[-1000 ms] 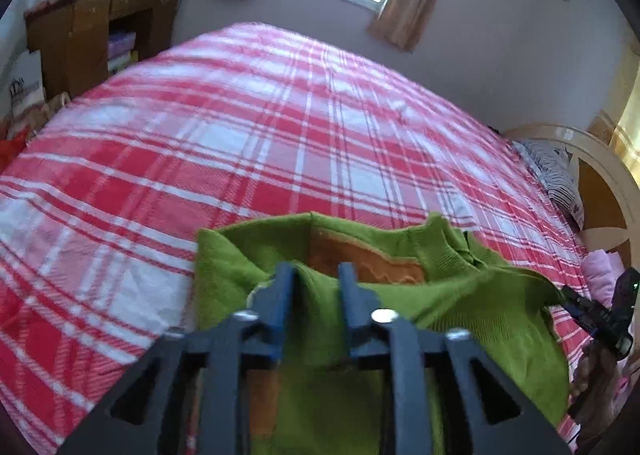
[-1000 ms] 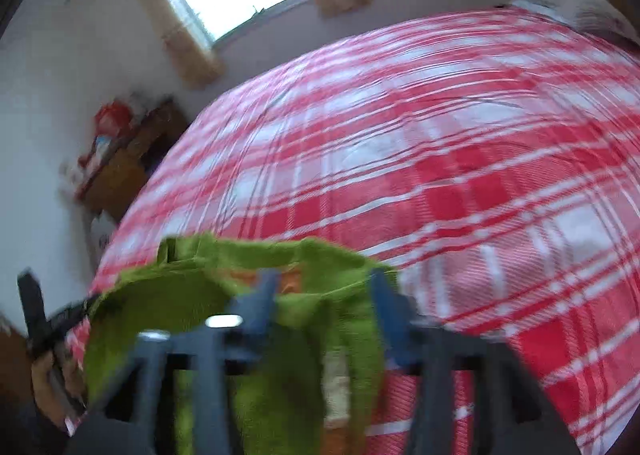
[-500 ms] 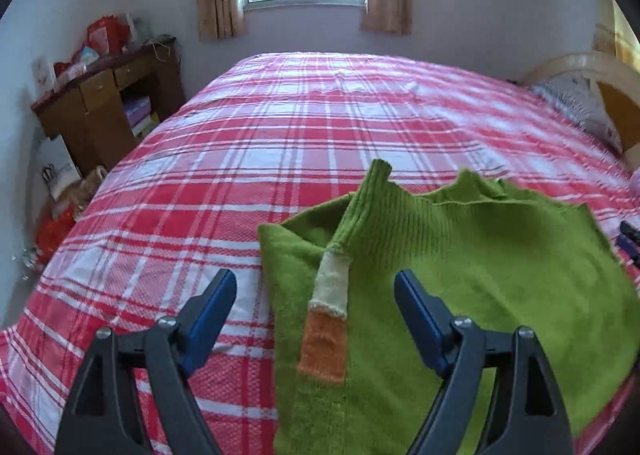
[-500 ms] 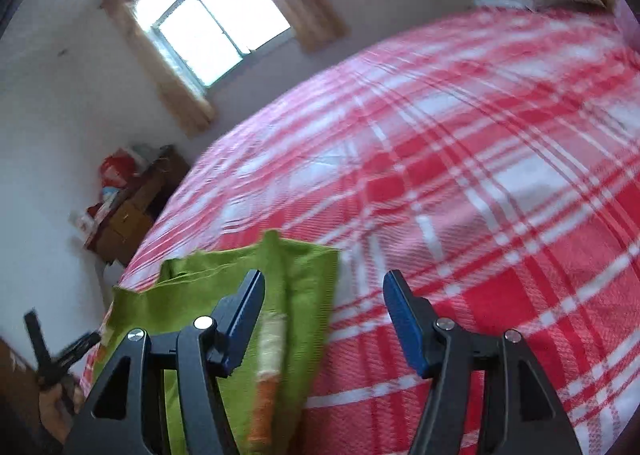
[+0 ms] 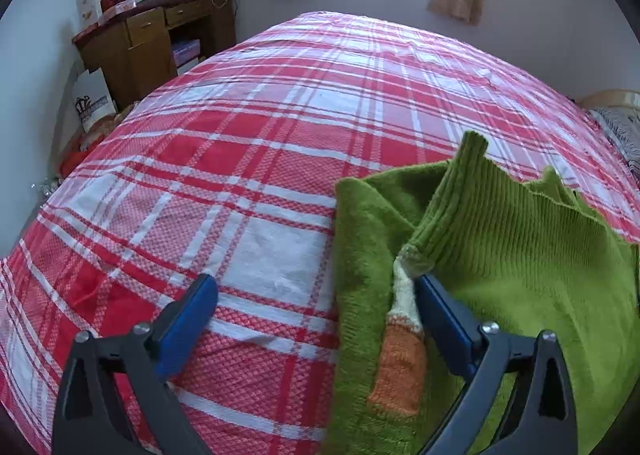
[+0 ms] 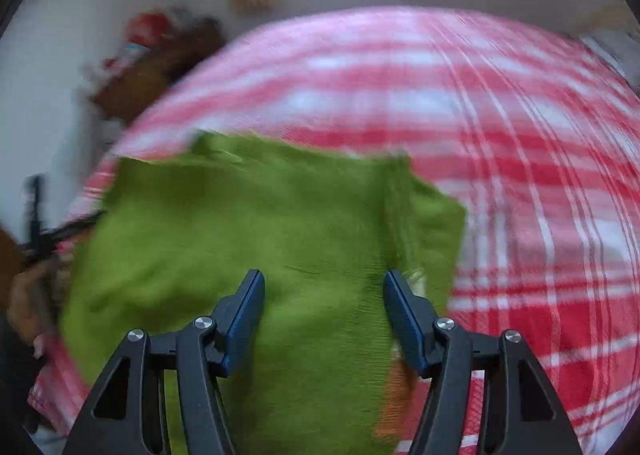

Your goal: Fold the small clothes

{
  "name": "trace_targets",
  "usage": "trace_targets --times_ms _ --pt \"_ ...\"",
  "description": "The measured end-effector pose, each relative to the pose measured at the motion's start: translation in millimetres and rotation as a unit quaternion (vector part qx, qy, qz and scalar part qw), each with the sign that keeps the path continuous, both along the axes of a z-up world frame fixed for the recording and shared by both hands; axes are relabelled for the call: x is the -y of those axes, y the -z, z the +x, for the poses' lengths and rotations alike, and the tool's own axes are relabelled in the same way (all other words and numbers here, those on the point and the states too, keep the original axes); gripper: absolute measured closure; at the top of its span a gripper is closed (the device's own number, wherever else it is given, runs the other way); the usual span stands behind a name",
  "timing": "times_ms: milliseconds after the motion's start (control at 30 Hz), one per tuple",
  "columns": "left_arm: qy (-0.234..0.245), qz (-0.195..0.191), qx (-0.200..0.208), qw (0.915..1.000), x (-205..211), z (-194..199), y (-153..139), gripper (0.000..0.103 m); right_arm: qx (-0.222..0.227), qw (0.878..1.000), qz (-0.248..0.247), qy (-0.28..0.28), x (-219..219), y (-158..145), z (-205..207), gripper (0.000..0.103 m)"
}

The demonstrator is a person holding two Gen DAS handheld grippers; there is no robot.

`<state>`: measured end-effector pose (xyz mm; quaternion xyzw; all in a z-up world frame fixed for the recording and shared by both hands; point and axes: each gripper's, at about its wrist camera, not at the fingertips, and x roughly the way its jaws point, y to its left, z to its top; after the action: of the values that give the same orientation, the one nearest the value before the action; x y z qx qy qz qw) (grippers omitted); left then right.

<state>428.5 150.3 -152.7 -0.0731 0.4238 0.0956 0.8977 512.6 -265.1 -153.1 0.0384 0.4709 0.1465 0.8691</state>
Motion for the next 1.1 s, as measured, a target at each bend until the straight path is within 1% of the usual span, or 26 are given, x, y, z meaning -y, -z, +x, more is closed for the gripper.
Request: trace_targets --times_ms 67,133,200,267,300,367,433,467,500,533,567,633,667,700,733,767,800,833,867,900,967,1033,1100 --pt "-0.003 -0.009 -0.004 1.0 -2 4 2 0.0 0.015 1.0 0.012 0.0 4 2 -2 0.041" --pt "-0.004 -0.01 -0.003 0.9999 -2 4 1 0.0 0.021 1.0 0.006 0.002 2 3 -5 0.041" --pt "-0.01 -0.004 -0.001 0.9999 -3 2 1 0.0 0.025 0.999 -0.018 0.011 -3 -2 -11 0.041" --pt "-0.014 -0.003 0.005 0.9999 -4 -3 0 0.0 0.036 0.998 -0.04 0.03 -10 -14 -23 0.04" --pt "-0.013 -0.007 0.012 0.9998 -4 -6 -1 0.0 0.049 0.998 -0.04 0.024 -20 -23 -32 0.04" --pt "-0.004 -0.036 0.042 0.9984 -11 -16 -7 0.0 0.056 0.998 -0.033 -0.005 -42 -32 -45 0.04" --pt "-0.011 -0.069 0.064 0.9955 -23 -32 -12 0.0 0.055 0.997 -0.037 -0.04 -71 -34 -57 0.04" --pt "-0.011 -0.073 0.067 0.995 -25 -36 -12 0.0 0.054 0.996 -0.039 -0.057 -85 -33 -60 0.04" --pt "-0.01 -0.069 0.062 0.9956 -25 -41 -11 0.0 0.054 0.995 -0.041 -0.079 -105 -32 -64 0.04" --pt "-0.01 -0.061 0.051 0.9968 -25 -46 -7 0.0 0.055 0.993 -0.044 -0.094 -119 -30 -66 0.04" --pt "-0.006 -0.06 0.046 0.9971 -24 -50 -5 0.0 0.055 0.991 -0.049 -0.107 -133 -27 -67 0.04" --pt "-0.001 -0.063 0.054 0.9966 -25 -61 -6 0.0 0.047 0.989 -0.066 -0.127 -161 -14 -66 0.04" --pt "0.0 -0.063 0.056 0.9964 -25 -63 -6 0.0 0.032 0.988 -0.082 -0.128 -174 -2 -60 0.04" --pt "0.003 -0.066 0.058 0.9962 -25 -65 -4 0.0 0.027 0.988 -0.093 -0.123 -179 5 -56 0.035" --pt "0.006 -0.074 0.06 0.9954 -27 -66 -2 0.0 0.039 0.988 -0.097 -0.117 -183 6 -54 0.034" --pt "0.007 -0.082 0.065 0.9945 -29 -66 -2 0.0 0.035 0.989 -0.095 -0.108 -184 6 -50 0.034" --pt "0.007 -0.089 0.068 0.9936 -31 -68 -2 0.0 0.025 0.992 -0.083 -0.093 -183 3 -46 0.034" --pt "0.006 -0.096 0.068 0.993 -33 -67 0 0.0 0.024 0.994 -0.069 -0.083 -182 -2 -47 0.034" --pt "0.006 -0.097 0.067 0.993 -32 -66 0 0.0 0.029 0.994 -0.058 -0.083 -181 -7 -48 0.034" --pt "0.007 -0.095 0.067 0.9932 -32 -65 1 0.0 0.044 0.994 -0.054 -0.086 -186 -14 -53 0.034" --pt "0.008 -0.092 0.065 0.9936 -30 -64 0 0.0 0.068 0.99 -0.064 -0.101 -203 -21 -63 0.034" --pt "0.009 -0.094 0.062 0.9935 -30 -63 1 0.0 0.082 0.984 -0.067 -0.143 -229 -23 -78 0.034" --pt "0.011 -0.097 0.063 0.9932 -31 -65 1 0.0 0.097 0.973 -0.085 -0.189 -257 -23 -96 0.034"
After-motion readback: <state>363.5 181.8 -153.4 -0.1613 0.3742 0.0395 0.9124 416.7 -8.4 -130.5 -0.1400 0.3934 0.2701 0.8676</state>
